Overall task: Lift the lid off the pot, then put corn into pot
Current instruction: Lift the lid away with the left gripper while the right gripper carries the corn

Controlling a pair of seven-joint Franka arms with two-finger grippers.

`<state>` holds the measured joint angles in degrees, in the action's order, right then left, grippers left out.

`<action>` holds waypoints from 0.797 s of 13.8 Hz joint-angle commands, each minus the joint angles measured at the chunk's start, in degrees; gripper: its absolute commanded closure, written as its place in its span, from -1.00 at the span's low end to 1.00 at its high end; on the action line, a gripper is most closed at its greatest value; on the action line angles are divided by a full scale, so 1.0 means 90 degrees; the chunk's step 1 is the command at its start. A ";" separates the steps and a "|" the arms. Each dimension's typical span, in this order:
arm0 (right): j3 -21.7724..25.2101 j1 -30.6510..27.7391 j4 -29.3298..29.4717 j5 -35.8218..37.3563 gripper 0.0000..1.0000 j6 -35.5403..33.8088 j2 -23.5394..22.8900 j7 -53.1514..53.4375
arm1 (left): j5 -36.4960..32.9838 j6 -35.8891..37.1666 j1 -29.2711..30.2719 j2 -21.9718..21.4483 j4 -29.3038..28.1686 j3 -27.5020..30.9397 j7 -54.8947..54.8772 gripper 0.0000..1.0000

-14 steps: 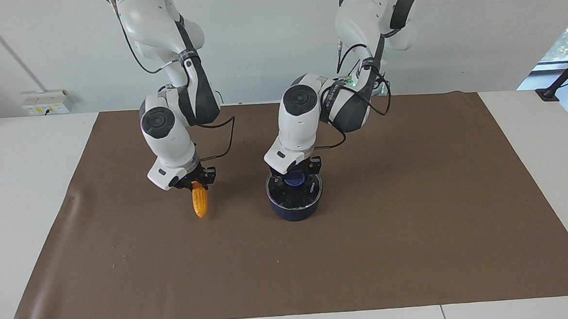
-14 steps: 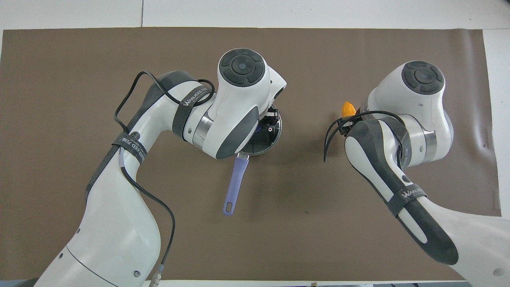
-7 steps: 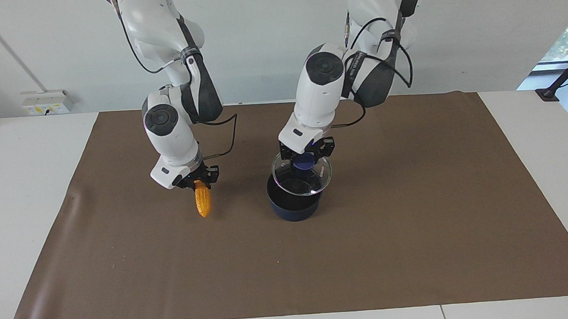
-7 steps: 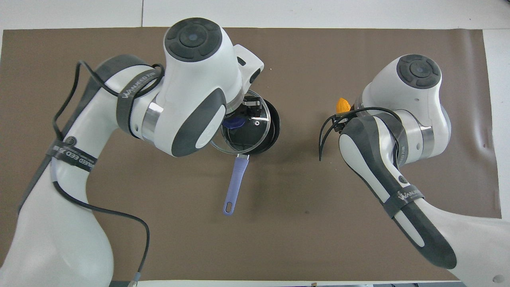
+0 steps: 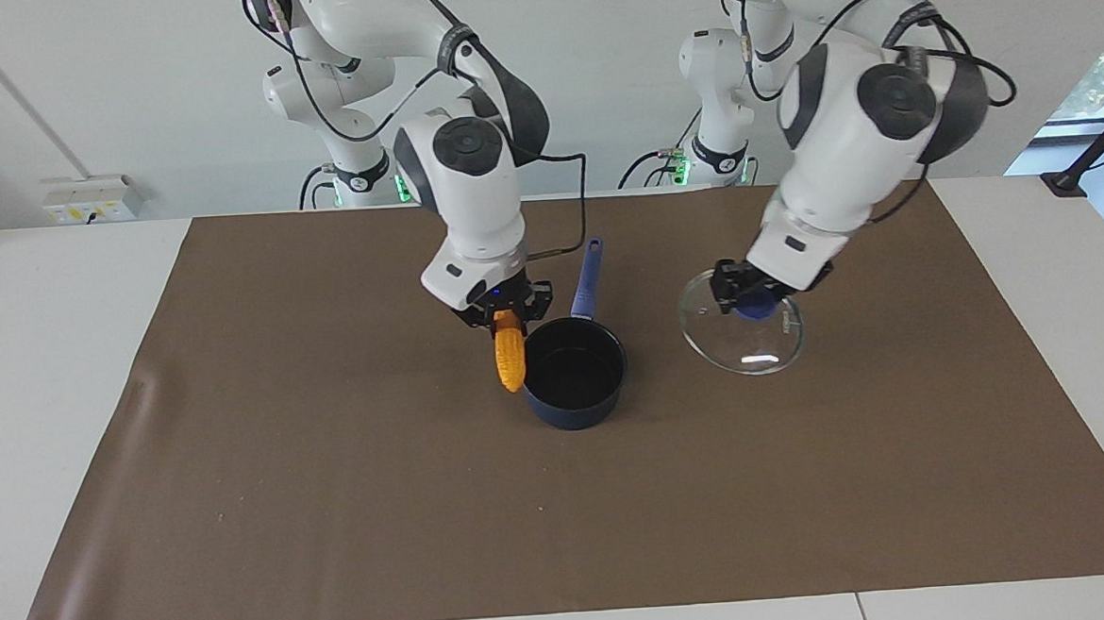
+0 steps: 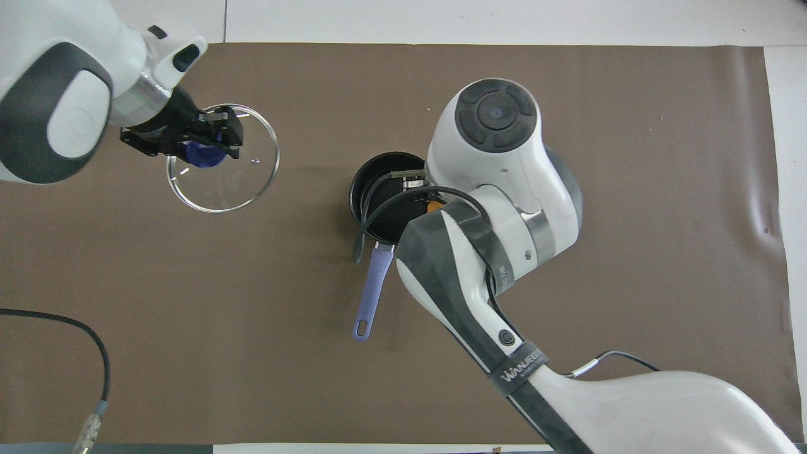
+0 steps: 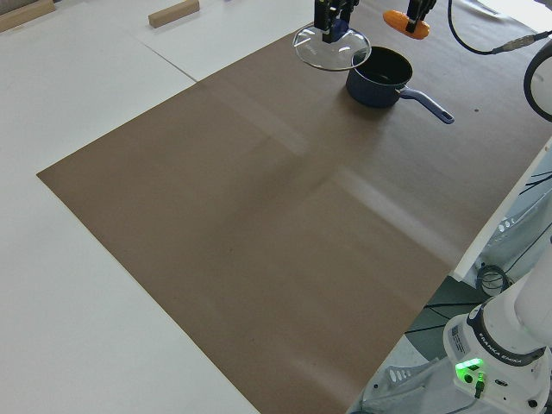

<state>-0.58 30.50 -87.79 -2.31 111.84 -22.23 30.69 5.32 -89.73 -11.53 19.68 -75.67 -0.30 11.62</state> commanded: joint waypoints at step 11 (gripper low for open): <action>0.0015 0.0439 -0.0100 -0.0046 -0.88 0.1372 -0.0802 0.0721 | -0.0738 -0.3291 0.1946 -0.0849 -0.3915 -0.0055 -0.2482 0.79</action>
<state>-0.07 34.85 -88.05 -2.31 122.65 -29.24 36.99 0.00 -116.85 5.06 14.34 -107.23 -0.21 -9.60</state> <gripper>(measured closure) 0.581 0.330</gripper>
